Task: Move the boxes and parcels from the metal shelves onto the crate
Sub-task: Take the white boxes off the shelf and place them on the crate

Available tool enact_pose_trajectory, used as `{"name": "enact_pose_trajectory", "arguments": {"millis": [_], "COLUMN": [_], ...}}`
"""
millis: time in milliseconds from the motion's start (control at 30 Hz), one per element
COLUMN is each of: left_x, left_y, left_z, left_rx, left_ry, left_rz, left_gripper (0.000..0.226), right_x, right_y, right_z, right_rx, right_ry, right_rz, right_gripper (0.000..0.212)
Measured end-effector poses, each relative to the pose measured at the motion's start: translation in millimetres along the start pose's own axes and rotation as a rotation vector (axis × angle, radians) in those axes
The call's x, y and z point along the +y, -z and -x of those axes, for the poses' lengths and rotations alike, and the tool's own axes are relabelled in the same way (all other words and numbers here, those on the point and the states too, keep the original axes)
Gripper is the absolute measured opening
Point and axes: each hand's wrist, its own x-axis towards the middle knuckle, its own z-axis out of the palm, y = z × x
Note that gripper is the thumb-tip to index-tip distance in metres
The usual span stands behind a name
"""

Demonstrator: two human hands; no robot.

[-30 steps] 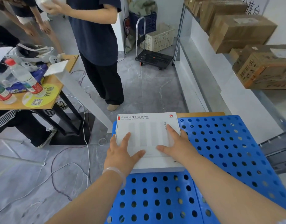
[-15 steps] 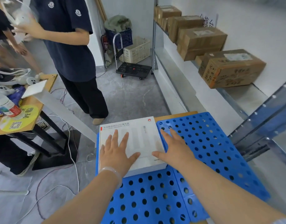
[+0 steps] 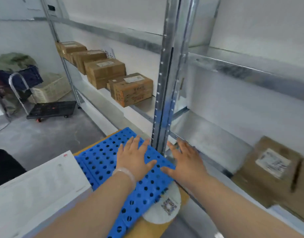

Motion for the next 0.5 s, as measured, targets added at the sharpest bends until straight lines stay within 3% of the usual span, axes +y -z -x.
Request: {"name": "enact_pose_trajectory", "arguments": {"millis": [267, 500], "left_x": [215.3, 371.5], "left_y": [17.5, 10.7], "left_z": [-0.5, 45.8], "left_rx": [0.060, 0.026], "left_ry": [-0.398, -0.661], "left_rz": [0.100, 0.157], "left_gripper": [0.081, 0.083], "right_x": [153.0, 236.0], "right_y": [72.4, 115.4], "right_z": [134.9, 261.2], "right_rx": [0.204, 0.305], "right_ry": [-0.360, -0.611], "right_rz": [0.069, 0.143], "right_gripper": [0.087, 0.083]}}
